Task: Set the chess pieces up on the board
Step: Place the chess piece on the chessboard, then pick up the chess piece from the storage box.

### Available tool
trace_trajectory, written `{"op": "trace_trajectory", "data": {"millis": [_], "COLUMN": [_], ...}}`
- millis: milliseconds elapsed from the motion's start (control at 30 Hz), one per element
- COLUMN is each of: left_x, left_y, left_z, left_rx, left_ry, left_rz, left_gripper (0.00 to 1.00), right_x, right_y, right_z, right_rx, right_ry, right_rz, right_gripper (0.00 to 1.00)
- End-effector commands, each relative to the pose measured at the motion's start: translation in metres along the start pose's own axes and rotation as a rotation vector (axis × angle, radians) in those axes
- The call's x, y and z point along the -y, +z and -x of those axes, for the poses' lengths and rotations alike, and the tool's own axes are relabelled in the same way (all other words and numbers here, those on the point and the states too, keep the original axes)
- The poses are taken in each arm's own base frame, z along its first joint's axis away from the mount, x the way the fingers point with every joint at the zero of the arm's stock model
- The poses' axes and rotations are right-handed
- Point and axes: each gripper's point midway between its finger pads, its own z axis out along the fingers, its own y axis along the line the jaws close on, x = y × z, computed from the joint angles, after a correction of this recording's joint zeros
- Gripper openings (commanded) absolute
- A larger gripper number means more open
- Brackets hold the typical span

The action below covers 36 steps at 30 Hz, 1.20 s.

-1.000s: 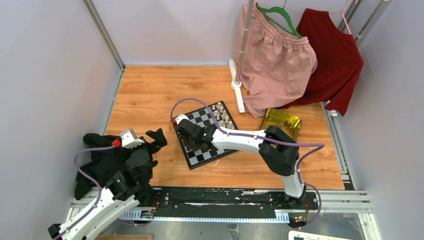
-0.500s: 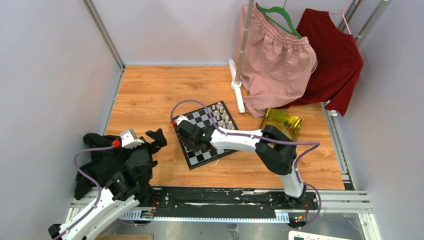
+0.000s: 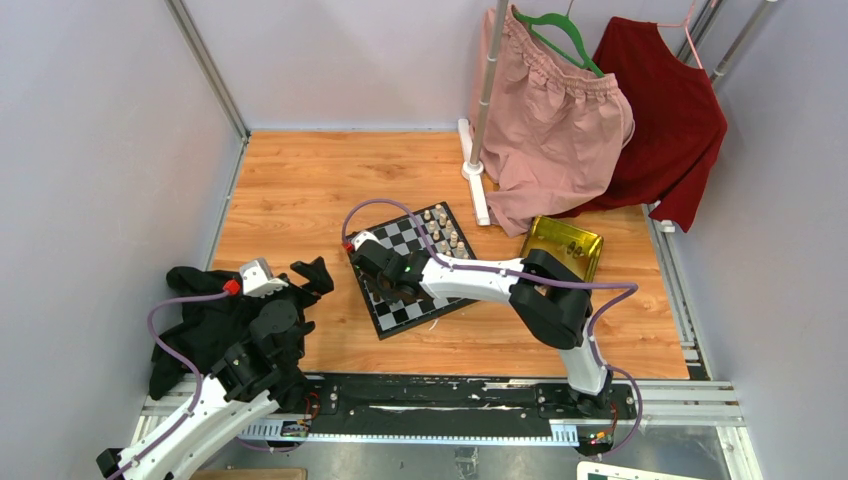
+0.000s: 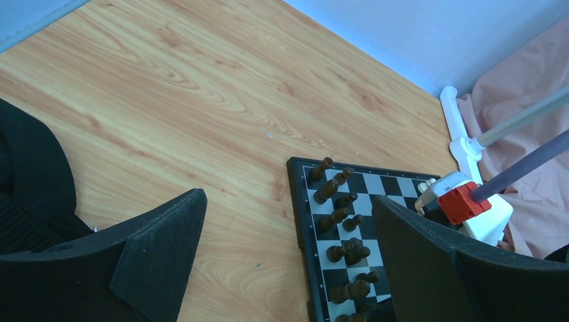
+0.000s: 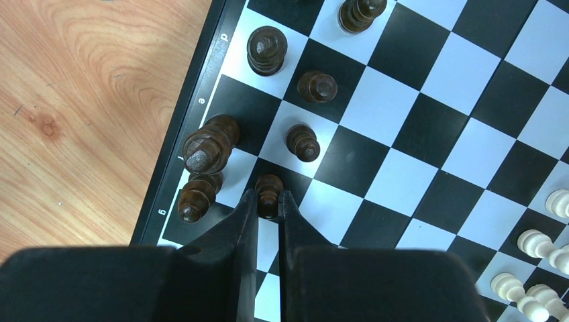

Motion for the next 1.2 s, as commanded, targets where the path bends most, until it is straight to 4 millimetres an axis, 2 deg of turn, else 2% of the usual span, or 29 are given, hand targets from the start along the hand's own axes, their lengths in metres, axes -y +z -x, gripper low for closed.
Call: {"op": "trace_trajectory", "data": {"millis": [0, 67, 167, 267, 567, 833, 1000, 1067, 1167], "left_x": [-0.001, -0.001, 0.0, 0.0, 0.001, 0.005, 0.006, 0.007, 0.009], "left_y": [-0.001, -0.001, -0.001, 0.0, 0.0, 0.001, 0.001, 0.002, 0.003], "left_z": [0.01, 0.01, 0.009, 0.009, 0.009, 0.01, 0.013, 0.012, 0.01], "left_rx": [0.027, 0.026, 0.024, 0.022, 0.02, 0.017, 0.024, 0.023, 0.018], "left_ry": [-0.037, -0.037, -0.036, -0.033, -0.03, -0.025, -0.021, -0.021, -0.022], "left_rz": [0.015, 0.014, 0.013, 0.013, 0.011, 0.009, 0.007, 0.005, -0.001], "left_gripper": [1.0, 1.0, 1.0, 1.0, 1.0, 1.0, 1.0, 1.0, 1.0], "right_x": [0.006, 0.005, 0.004, 0.003, 0.006, 0.021, 0.049, 0.069, 0.109], "right_y": [0.006, 0.006, 0.005, 0.004, -0.009, -0.045, -0.085, -0.104, -0.13], "right_z": [-0.008, -0.008, -0.008, -0.007, -0.004, -0.005, -0.004, -0.003, -0.006], "right_rx": [-0.025, -0.027, -0.026, -0.024, -0.004, 0.043, 0.111, 0.144, 0.182], "right_ry": [-0.006, -0.01, -0.013, -0.017, -0.014, 0.014, 0.05, 0.078, 0.154], "right_rz": [-0.012, -0.004, 0.004, 0.01, 0.011, -0.021, -0.109, -0.183, -0.301], "right_gripper": [0.03, 0.08, 0.28, 0.38, 0.4, 0.4, 0.4, 0.4, 0.43]}}
